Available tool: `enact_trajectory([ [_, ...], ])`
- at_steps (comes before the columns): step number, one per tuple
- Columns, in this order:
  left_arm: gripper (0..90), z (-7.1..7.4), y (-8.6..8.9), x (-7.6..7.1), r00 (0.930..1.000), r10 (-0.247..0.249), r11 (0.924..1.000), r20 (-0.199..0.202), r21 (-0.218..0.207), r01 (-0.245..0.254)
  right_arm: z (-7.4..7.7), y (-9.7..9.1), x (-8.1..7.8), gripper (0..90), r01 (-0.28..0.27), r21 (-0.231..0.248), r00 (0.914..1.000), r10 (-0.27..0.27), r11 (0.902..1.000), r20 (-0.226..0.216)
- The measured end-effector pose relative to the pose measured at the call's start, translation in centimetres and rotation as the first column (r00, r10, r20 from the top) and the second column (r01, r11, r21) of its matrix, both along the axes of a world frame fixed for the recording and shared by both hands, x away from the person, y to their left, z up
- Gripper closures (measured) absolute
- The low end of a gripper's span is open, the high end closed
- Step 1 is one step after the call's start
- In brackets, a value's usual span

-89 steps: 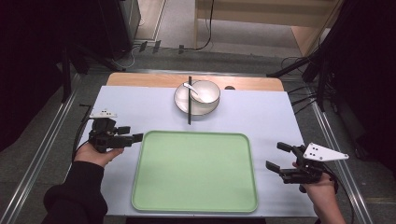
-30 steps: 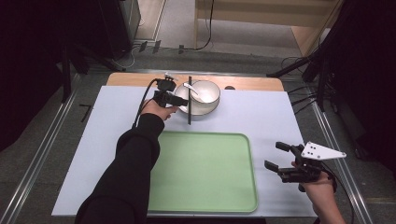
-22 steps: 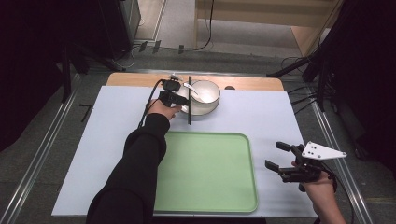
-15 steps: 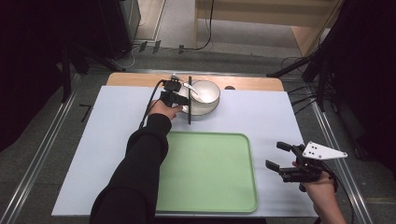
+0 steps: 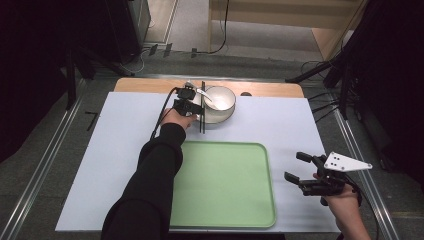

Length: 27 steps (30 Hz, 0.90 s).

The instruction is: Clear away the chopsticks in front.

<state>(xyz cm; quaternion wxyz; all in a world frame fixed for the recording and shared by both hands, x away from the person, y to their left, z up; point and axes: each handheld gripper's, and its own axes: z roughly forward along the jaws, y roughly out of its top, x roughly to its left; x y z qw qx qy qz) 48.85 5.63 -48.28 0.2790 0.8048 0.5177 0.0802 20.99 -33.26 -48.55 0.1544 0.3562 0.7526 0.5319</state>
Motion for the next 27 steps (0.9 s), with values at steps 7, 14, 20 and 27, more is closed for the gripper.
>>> enact_trajectory([
  [7,71.9,-0.8,-0.4,0.5,0.9979,0.056,0.9983,-0.033,-0.015,-0.057,0.0,0.0,0.0,14.5,-0.001,-0.001,1.0000,0.001,1.0000,-0.002],
  [14,78.7,-1.2,-0.6,0.7,0.9909,0.126,0.9917,-0.046,-0.020,-0.127,0.0,0.0,0.0,14.5,0.000,0.002,1.0000,0.000,1.0000,-0.002],
  [20,82.2,-1.1,-0.3,0.7,0.9879,0.148,0.9889,-0.046,-0.007,-0.148,0.0,0.0,0.0,14.5,-0.001,0.001,1.0000,0.001,1.0000,-0.001],
  [27,85.1,-1.0,-0.1,0.7,0.9859,0.159,0.9870,-0.051,-0.011,-0.160,0.0,0.0,0.0,14.5,-0.002,0.001,1.0000,0.002,1.0000,-0.001],
])
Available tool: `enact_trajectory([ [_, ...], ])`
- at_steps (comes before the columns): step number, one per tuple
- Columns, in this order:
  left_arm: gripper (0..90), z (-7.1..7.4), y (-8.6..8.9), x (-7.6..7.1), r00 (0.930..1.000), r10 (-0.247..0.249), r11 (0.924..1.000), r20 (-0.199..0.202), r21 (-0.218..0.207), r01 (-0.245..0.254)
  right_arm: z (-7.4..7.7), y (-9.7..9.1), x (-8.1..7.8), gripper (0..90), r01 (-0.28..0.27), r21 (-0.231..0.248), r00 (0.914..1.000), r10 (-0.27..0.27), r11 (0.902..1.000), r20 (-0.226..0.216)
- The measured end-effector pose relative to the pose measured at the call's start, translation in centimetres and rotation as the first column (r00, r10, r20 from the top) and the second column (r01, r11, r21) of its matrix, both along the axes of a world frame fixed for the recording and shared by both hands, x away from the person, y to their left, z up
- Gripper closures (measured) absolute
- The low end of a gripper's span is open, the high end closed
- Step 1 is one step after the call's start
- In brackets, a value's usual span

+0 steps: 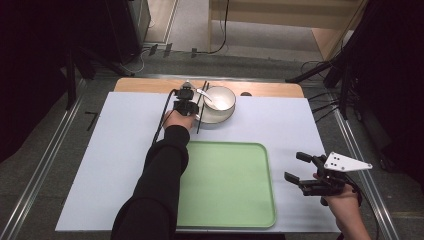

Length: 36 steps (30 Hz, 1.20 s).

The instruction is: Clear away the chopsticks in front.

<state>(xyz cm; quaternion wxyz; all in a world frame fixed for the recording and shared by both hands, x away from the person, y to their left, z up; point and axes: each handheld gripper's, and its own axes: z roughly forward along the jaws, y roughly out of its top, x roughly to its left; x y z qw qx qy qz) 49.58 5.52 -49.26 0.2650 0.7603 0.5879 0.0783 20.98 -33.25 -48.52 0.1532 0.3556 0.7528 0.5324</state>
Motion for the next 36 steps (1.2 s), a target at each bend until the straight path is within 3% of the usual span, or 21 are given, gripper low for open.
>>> enact_trajectory([
  [4,85.2,0.7,0.4,0.0,1.0000,0.005,0.9998,0.005,-0.020,-0.005,0.0,0.0,0.0,14.5,-0.001,-0.001,1.0000,0.001,1.0000,0.001],
  [8,85.2,2.1,1.3,-0.4,1.0000,-0.004,0.9999,0.005,-0.012,0.004,0.0,-0.2,-0.1,14.5,0.001,-0.002,1.0000,-0.001,1.0000,0.001],
  [15,85.2,4.6,4.1,-1.9,0.9999,-0.015,0.9990,0.008,-0.042,0.015,0.0,0.0,-0.1,14.5,0.003,-0.007,1.0000,-0.003,1.0000,-0.002],
  [26,85.2,7.1,8.6,-6.1,0.9987,-0.045,0.9964,0.024,-0.071,0.047,0.0,0.2,-0.1,14.5,0.000,-0.017,1.0000,0.000,0.9998,0.001],
  [31,85.2,7.1,9.7,-8.8,0.9969,-0.066,0.9949,0.042,-0.074,0.069,0.0,0.2,-0.1,14.5,0.002,-0.021,1.0000,-0.002,0.9998,0.001],
  [32,85.2,7.0,10.1,-9.9,0.9958,-0.075,0.9931,0.052,-0.087,0.080,0.0,0.2,0.0,14.5,0.002,-0.021,1.0000,-0.002,0.9998,0.001],
  [36,85.2,6.5,10.6,-11.4,0.9953,-0.084,0.9918,0.048,-0.093,0.088,0.0,0.2,0.0,14.5,0.003,-0.022,1.0000,-0.003,0.9997,0.001],
])
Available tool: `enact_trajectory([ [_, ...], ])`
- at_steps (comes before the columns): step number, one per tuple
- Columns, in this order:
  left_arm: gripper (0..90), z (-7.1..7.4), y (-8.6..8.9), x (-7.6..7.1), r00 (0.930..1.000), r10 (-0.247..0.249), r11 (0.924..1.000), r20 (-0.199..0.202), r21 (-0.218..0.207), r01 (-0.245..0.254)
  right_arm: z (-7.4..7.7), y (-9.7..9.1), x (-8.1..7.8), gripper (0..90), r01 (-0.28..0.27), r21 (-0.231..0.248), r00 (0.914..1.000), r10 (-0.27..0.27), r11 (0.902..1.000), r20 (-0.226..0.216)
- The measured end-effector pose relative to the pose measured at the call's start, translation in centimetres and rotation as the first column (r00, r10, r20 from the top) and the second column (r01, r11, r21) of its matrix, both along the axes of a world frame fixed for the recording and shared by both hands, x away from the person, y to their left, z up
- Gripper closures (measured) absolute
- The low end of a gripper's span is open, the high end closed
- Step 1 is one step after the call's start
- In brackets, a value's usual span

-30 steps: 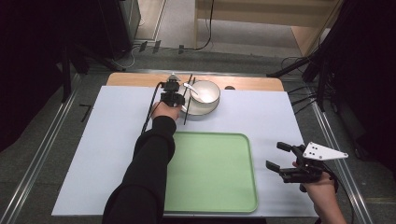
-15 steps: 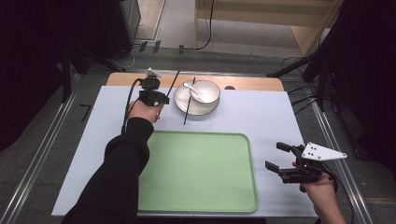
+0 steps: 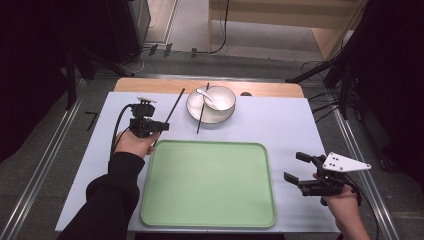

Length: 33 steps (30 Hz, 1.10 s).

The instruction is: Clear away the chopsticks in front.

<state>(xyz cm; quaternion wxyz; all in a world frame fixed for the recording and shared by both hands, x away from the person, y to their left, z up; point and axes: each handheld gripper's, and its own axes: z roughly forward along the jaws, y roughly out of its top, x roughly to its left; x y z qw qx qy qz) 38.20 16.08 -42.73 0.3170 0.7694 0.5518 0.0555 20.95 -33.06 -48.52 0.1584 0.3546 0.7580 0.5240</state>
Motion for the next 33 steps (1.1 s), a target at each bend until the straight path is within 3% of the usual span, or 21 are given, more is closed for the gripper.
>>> enact_trajectory([
  [11,85.2,-2.3,1.4,-5.3,0.9997,-0.012,0.9994,-0.022,-0.033,0.011,0.0,0.1,0.2,14.5,-0.001,-0.006,1.0000,0.001,1.0000,0.005],
  [20,85.2,-4.0,2.0,-8.7,0.9990,-0.010,0.9990,-0.044,-0.045,0.008,0.0,0.2,0.4,14.5,-0.002,-0.006,1.0000,0.002,1.0000,0.002],
  [27,85.1,-5.1,2.5,-11.8,0.9957,-0.007,0.9983,-0.092,-0.058,0.002,0.0,0.3,0.5,14.5,-0.008,-0.007,1.0000,0.008,0.9999,0.004],
  [33,85.1,-5.9,2.7,-13.0,0.9923,-0.021,0.9986,-0.122,-0.050,0.015,0.1,0.3,0.4,14.5,-0.009,-0.002,0.9999,0.009,1.0000,0.007],
])
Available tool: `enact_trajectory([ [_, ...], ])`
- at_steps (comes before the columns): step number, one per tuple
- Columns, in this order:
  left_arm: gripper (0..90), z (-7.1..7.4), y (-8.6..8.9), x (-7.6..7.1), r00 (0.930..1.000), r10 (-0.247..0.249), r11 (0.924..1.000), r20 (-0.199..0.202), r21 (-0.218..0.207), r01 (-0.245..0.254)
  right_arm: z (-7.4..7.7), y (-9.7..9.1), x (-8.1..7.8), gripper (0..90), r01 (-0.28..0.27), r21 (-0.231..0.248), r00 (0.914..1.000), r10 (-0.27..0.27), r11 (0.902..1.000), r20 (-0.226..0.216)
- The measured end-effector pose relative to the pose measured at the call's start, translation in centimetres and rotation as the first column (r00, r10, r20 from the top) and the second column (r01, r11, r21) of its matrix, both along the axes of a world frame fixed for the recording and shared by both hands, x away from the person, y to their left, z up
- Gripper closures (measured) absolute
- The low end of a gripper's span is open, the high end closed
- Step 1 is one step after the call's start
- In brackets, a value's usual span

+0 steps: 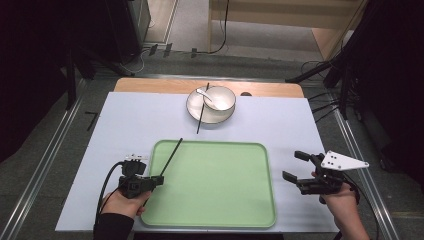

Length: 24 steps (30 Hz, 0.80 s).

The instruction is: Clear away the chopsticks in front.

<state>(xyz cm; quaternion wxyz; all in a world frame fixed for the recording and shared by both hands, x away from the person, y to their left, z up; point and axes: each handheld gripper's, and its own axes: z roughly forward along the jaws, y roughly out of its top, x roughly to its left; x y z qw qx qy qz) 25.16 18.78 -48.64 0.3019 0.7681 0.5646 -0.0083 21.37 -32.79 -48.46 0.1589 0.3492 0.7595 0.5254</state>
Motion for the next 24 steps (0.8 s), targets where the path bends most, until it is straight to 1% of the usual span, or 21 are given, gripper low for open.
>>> enact_trajectory([
  [1,85.0,-0.2,0.0,0.0,1.0000,0.008,0.9999,-0.006,-0.007,-0.008,0.0,0.0,0.0,14.5,-0.001,-0.002,1.0000,0.001,1.0000,0.000],
  [3,85.0,-0.6,-0.2,0.2,0.9998,0.008,1.0000,-0.020,0.000,-0.008,0.0,0.1,0.0,14.5,-0.005,-0.001,1.0000,0.005,1.0000,0.001],
  [4,85.0,-0.8,-0.3,0.2,0.9995,0.003,1.0000,-0.033,0.002,-0.003,0.0,0.1,0.0,14.5,-0.005,-0.001,1.0000,0.005,1.0000,0.001],
  [6,84.8,-1.3,-0.6,0.4,0.9986,0.005,0.9999,-0.052,0.016,-0.004,0.0,0.1,0.0,14.5,-0.007,-0.003,1.0000,0.007,1.0000,0.000],
  [7,84.8,-1.5,-0.8,0.4,0.9983,0.003,0.9994,-0.059,0.035,-0.001,0.0,0.1,0.0,14.5,-0.007,-0.003,1.0000,0.007,1.0000,0.000],
  [9,84.8,-1.5,-0.9,0.5,0.9988,-0.004,0.9991,-0.049,0.043,0.006,0.0,0.0,0.0,14.5,-0.007,0.000,1.0000,0.007,1.0000,0.000],
  [13,82.5,-1.6,-0.9,0.5,0.9990,-0.003,0.9995,-0.045,0.030,0.004,0.0,0.0,0.0,14.5,-0.009,-0.002,1.0000,0.009,1.0000,-0.002],
  [14,81.8,-1.6,-0.9,0.5,0.9991,-0.013,0.9995,-0.041,0.029,0.014,0.0,0.0,0.0,14.5,-0.009,-0.003,1.0000,0.009,1.0000,-0.001],
  [16,81.3,-1.6,-1.0,0.4,0.9994,-0.014,0.9993,-0.032,0.035,0.015,0.0,0.1,0.0,14.5,-0.009,-0.003,1.0000,0.009,1.0000,-0.001],
  [19,81.7,-1.6,-0.9,0.5,0.9992,-0.012,0.9996,-0.037,0.024,0.013,0.0,0.1,0.0,14.5,-0.010,-0.003,0.9999,0.010,0.9999,-0.001],
  [20,80.6,-1.7,-0.8,0.6,0.9992,-0.015,0.9997,-0.038,0.019,0.016,0.0,0.1,0.0,14.5,-0.012,-0.003,0.9999,0.012,0.9999,-0.002],
  [21,76.5,-1.6,-0.8,0.7,0.9988,-0.019,0.9997,-0.044,0.013,0.020,0.0,0.1,0.0,14.5,-0.011,-0.003,0.9999,0.011,0.9999,-0.003],
  [22,76.5,-1.6,-0.8,0.8,0.9986,-0.019,0.9998,-0.049,0.006,0.019,0.0,0.1,0.0,14.5,-0.011,-0.003,0.9999,0.011,0.9999,-0.003],
  [23,72.4,-1.4,-0.7,0.8,0.9986,-0.030,0.9995,-0.044,0.006,0.030,0.0,0.1,0.0,14.5,-0.011,-0.001,0.9999,0.011,0.9999,-0.003],
  [24,70.5,-1.2,-0.7,0.9,0.9988,-0.037,0.9993,-0.031,0.004,0.037,0.0,0.1,0.0,14.5,-0.012,-0.001,0.9999,0.012,0.9999,-0.003],
])
